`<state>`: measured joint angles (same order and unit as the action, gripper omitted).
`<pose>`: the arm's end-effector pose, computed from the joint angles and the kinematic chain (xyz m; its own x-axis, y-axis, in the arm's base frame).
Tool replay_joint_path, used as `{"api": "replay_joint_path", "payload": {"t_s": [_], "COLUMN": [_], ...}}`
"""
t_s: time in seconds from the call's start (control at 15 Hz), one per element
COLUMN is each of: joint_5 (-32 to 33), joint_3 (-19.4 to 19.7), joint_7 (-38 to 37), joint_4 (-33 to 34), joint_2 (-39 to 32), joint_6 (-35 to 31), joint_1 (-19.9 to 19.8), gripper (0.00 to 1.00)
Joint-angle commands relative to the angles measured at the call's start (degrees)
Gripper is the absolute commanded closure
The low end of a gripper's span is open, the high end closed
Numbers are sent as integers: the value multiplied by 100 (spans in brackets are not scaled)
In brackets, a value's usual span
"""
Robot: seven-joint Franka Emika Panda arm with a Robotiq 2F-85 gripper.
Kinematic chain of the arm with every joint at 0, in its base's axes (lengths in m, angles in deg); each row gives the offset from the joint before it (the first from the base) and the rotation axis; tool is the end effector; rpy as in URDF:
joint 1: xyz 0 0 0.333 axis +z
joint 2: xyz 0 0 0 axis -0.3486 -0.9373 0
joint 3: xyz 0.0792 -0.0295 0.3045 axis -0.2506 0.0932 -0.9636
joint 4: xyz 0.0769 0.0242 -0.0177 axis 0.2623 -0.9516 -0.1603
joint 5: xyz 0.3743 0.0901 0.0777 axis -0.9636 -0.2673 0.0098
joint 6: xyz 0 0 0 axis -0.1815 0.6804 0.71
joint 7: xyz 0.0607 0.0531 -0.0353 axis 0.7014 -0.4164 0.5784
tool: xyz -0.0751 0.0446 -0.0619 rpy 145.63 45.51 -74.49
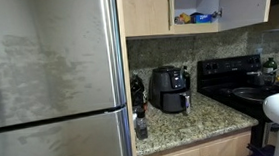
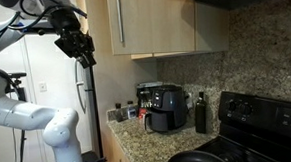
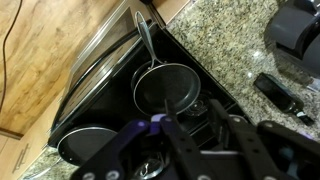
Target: Open the right door of the top cabinet.
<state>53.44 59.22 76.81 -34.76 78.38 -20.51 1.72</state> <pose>0.0227 -0.2364 0.7642 0.5257 -0.7771 0.3462 -0.7746 -0.6054 -0.1827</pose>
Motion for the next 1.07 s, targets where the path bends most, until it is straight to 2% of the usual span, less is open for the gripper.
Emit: {"api": "replay_joint_path", "payload": {"t_s": [0.0, 0.07, 0.13, 0.2, 0.4, 0.67, 0.8, 1.0], "joint_5": [-137, -472, -691, -839, -1277, -1507, -1305, -793], "joint_3": [-36, -473, -513, -697, -1588, -2984, -3636, -4215], "joint_7": [-358, -1187, -1478, -1558, -1478, -1930, -2116, -2547], "joint_4": [-16, -271, -262, -344, -424, -339, -413, -492], "joint_2": [-63, -466, -550, -599, -840, -1218, -1215, -1280], "joint_6": [-53, -401, -324, -321, 206, 474, -252, -1226], "joint_1": [-220, -260, -293, -193, 91, 299, 453, 505], "gripper": [32, 32, 30, 23, 3, 0, 0, 0]}}
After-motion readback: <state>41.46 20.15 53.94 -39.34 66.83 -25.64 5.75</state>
